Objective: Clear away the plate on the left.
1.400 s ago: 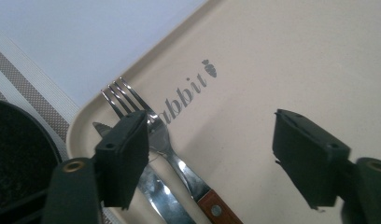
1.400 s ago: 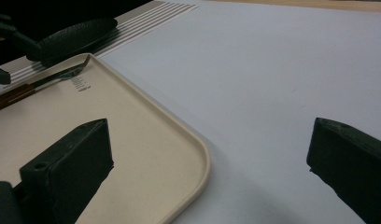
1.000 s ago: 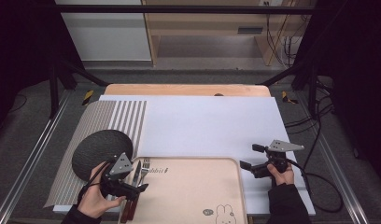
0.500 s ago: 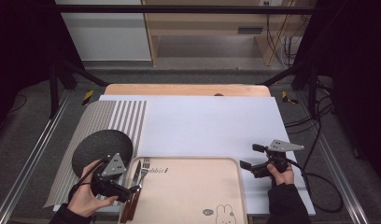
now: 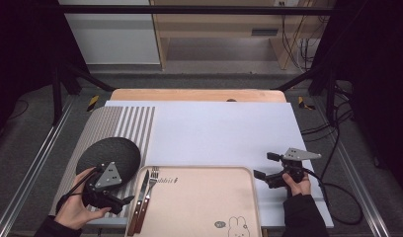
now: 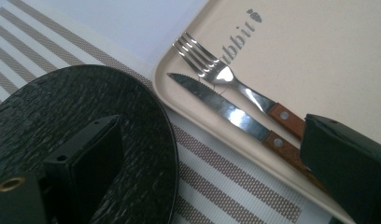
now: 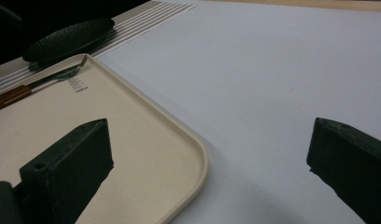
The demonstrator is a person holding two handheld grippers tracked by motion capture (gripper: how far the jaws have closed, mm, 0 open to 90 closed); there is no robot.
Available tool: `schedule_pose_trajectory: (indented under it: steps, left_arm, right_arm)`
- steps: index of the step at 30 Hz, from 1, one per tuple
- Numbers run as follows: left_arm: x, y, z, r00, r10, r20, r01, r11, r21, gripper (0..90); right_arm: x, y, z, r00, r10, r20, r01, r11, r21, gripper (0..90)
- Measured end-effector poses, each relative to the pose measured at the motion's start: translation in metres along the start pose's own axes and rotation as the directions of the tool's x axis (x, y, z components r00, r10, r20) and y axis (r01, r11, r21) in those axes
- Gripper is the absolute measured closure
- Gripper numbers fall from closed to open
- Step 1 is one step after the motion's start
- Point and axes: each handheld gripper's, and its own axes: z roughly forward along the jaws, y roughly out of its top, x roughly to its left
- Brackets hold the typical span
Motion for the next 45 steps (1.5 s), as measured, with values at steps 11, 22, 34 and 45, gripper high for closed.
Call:
schedule_pose_trajectory:
  steps: [11, 22, 34, 45]
  left_arm:
    - [0.007, -0.013, -0.011, 0.9981, 0.036, -0.049, -0.034, 0.9979, 0.054, 6.2]
    - [0.01, -0.022, -0.012, 0.9873, 0.133, -0.088, -0.124, 0.9873, 0.099, 6.2]
    - [0.009, -0.032, -0.014, 0.9705, 0.195, -0.142, -0.171, 0.9712, 0.166, 6.2]
    - [0.005, -0.044, -0.005, 0.9398, 0.28, -0.196, -0.229, 0.9419, 0.246, 6.6]
  right_arm:
    - [0.0, 0.0, 0.0, 1.0, 0.001, 0.005, -0.001, 1.0, 0.003, 0.4]
    - [0.0, 0.0, -0.001, 1.0, 0.002, 0.003, -0.002, 1.0, -0.003, 0.3]
    - [0.0, 0.0, -0.001, 1.0, 0.001, 0.004, -0.001, 1.0, -0.007, 0.4]
    - [-0.001, 0.0, -0.001, 1.0, 0.003, 0.004, -0.003, 1.0, -0.004, 0.4]
